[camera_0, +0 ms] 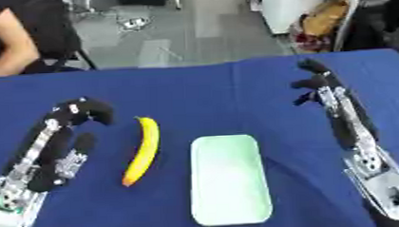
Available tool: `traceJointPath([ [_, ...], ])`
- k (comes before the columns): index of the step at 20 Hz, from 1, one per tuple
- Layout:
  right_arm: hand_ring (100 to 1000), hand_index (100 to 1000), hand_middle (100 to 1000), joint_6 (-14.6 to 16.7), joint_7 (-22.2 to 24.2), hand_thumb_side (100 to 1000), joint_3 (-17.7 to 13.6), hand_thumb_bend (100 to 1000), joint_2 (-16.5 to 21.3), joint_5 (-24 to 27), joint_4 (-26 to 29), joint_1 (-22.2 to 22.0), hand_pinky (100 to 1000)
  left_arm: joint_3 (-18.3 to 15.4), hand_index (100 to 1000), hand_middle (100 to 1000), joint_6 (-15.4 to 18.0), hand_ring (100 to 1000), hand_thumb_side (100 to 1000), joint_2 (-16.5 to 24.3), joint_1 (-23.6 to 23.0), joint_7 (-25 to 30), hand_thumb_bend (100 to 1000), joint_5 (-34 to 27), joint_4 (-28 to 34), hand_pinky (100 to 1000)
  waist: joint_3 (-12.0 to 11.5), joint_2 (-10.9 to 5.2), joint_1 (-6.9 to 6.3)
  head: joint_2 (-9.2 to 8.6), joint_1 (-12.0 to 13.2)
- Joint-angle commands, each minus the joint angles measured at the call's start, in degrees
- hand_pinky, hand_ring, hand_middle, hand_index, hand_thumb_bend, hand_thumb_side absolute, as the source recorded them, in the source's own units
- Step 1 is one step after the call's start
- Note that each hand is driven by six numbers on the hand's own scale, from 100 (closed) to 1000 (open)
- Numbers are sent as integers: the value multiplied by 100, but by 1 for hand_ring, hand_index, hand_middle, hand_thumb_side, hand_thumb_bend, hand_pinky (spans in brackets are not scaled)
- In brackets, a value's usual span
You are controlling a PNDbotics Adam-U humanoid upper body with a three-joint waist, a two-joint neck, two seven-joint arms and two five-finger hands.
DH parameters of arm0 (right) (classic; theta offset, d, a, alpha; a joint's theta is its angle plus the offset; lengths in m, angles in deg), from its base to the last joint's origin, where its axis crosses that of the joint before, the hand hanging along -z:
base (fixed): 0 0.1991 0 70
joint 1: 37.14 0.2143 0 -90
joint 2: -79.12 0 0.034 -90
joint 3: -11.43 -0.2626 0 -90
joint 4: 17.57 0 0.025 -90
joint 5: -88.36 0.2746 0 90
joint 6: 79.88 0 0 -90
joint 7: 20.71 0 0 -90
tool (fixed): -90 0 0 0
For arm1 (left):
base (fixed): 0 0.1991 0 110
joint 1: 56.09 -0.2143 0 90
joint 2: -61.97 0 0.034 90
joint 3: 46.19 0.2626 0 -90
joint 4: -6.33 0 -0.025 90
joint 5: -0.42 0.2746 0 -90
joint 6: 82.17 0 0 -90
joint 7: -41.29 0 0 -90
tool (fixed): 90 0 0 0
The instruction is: Pick up objects on the table and place them in the box.
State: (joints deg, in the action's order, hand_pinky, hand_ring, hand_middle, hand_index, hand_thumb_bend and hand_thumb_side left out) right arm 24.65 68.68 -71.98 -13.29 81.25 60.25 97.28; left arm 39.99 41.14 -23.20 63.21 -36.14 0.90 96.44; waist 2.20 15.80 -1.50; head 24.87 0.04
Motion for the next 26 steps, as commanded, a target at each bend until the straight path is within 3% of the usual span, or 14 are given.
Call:
traceJointPath([
  [1, 734, 973, 898, 5, 2, 968, -48, 100, 90, -17, 61, 79, 548, -107, 802, 643, -361, 578, 725, 236, 106, 67, 100, 302, 41, 537, 8, -93, 1, -80, -15],
  [5, 734, 973, 898, 2, 1, 968, -47, 100, 102, -20, 39, 36, 548, -2, 822, 679, -1464, 587, 596, 581, 519, 815, 100, 1696, 381, 566, -16, -142, -2, -35, -4],
  [10, 735, 973, 898, 9, 7, 968, -41, 100, 98, -16, 35, 5, 549, 107, 813, 671, -1970, 578, 579, 680, 721, 1208, 100, 2387, 703, 565, -39, -172, -14, -36, -26],
  [17, 735, 973, 898, 3, 3, 969, -47, 100, 115, -21, 16, -21, 548, 247, 798, 646, -2080, 558, 566, 654, 913, 1267, 100, 2641, 637, 570, -46, -198, -21, -12, -24],
  [21, 735, 973, 899, 10, 26, 969, -23, 100, 88, -28, 8, -25, 549, 548, 810, 673, -1713, 597, 473, 817, 1263, 1309, 100, 2760, 371, 626, -39, -233, -35, -13, 3],
  [26, 735, 973, 898, 13, 41, 969, -12, 100, 87, -35, -6, -33, 549, 788, 813, 678, -1435, 595, 469, 907, 1607, 1264, 100, 3248, -137, 621, -11, -261, -54, -22, 17],
])
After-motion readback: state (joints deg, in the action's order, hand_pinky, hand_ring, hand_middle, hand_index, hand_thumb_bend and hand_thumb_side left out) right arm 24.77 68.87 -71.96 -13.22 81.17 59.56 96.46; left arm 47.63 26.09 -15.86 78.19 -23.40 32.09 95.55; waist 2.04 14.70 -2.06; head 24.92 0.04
